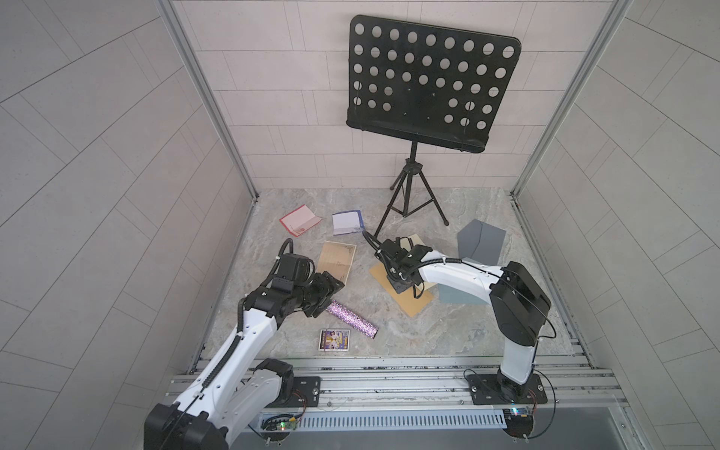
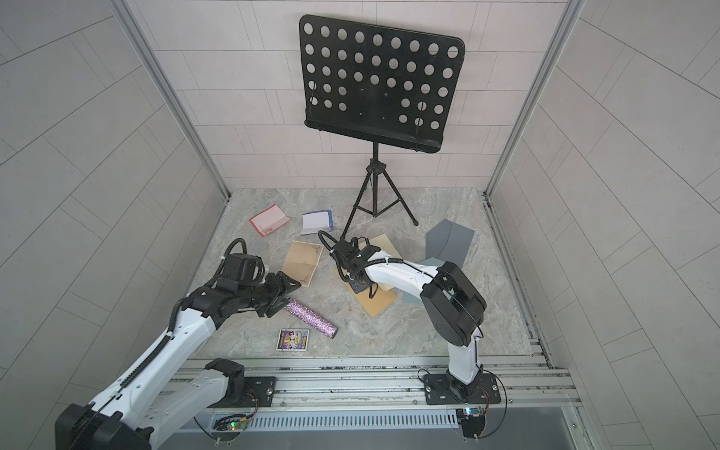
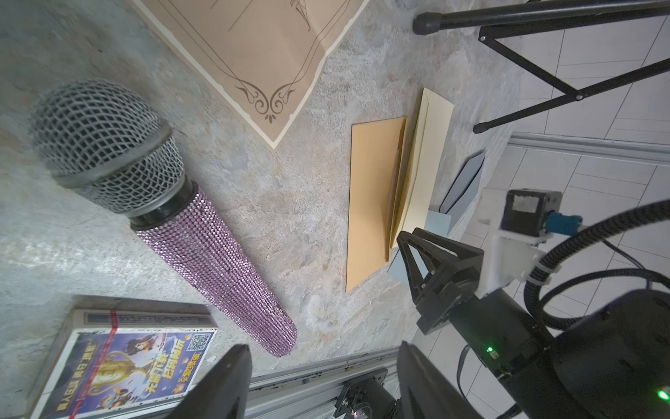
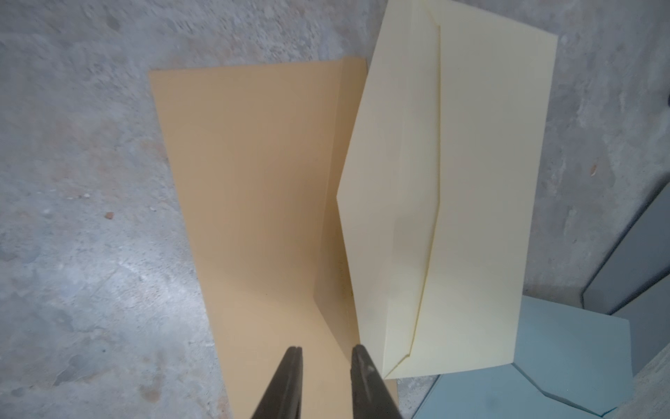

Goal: Take the letter paper out of the envelope
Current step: Pick up the envelope from the center of the board.

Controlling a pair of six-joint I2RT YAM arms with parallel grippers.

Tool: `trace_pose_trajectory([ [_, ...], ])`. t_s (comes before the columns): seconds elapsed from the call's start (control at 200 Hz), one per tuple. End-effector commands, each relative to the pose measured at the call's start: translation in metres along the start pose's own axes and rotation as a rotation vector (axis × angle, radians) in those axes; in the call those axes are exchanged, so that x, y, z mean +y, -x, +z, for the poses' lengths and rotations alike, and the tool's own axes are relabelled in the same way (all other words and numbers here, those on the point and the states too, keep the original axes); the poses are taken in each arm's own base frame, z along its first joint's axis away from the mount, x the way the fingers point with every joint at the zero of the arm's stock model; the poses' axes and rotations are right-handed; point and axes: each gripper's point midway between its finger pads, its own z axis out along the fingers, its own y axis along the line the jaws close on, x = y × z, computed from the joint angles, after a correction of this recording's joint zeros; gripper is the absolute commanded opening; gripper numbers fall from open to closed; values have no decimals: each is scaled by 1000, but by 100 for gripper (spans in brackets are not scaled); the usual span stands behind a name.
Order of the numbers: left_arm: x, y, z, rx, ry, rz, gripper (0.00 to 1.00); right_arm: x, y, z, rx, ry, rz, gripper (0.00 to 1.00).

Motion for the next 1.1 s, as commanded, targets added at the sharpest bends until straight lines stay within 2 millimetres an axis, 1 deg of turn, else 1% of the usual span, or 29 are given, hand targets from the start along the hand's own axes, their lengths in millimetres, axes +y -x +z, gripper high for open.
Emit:
trace_pose_trajectory([
  [0.0,-1,-2,-1,2,-6,-4,71,1,1,-1,-4,4,11,27],
  [0.105,-2,-2,-1,4,-8,-4,71,7,3,7,16,28,8,26],
  [0.195,-3,-1,-1,2,-9,-4,71,9,1,13,31,33,16,22],
  [0.295,-2,-2,-2,1,-10,-4,71,8,-2,18,39,27,24,23],
  [0.36,-1,-3,-3,2,-9,-4,71,7,1,20,36,18,18,24],
  [0.55,-2,-3,-2,3,-10,-5,71,-1,2,29,50,-22,3,27],
  [0.855,-3,-3,-2,6,-13,-1,71,-14,7,36,46,-111,-53,29],
  [0.99,-4,-2,-2,5,-16,-1,71,-16,7,40,53,-131,-77,29],
  [1.096,-4,-3,-2,6,-20,0,71,-19,6,41,54,-146,-84,27],
])
